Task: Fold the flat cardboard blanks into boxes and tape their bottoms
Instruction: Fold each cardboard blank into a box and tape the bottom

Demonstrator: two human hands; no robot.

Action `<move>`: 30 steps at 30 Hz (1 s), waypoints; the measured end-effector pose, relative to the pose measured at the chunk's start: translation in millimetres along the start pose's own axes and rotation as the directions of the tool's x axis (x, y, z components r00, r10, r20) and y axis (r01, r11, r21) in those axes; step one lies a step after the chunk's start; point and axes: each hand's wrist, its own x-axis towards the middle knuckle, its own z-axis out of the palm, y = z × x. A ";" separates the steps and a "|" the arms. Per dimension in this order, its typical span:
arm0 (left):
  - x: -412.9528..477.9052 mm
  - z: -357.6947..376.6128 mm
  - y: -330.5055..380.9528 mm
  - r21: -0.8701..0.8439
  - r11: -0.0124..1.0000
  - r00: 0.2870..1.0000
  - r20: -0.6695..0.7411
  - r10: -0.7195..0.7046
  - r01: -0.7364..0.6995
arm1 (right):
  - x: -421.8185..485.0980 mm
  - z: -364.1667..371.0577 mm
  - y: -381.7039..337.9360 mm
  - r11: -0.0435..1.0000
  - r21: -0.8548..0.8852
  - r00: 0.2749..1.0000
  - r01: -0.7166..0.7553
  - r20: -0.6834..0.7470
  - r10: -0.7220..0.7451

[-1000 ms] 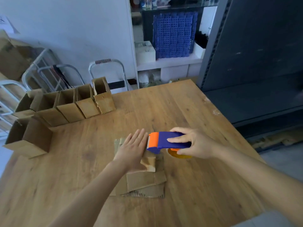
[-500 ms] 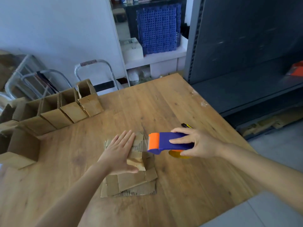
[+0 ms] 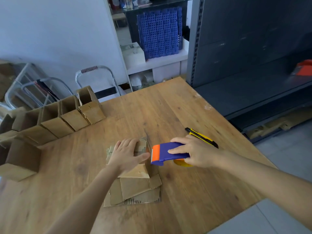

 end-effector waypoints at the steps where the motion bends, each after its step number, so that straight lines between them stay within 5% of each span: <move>1: 1.6 1.5 4.4 0.012 1.000 1.000 -0.014 -0.028 0.028 | -0.1 -0.5 -0.3 1.000 0.002 1.000 -0.005 0.002 0.005; 12: 2.1 10.8 9.8 0.124 0.991 0.999 -0.017 -0.039 0.041 | 12.9 -8.4 -37.1 0.985 -0.169 0.998 -0.046 0.038 0.053; 30: 0.7 9.2 14.7 0.153 0.987 0.999 -0.006 -0.050 0.050 | 8.5 17.6 -54.4 0.950 0.103 0.944 -0.294 -0.128 0.306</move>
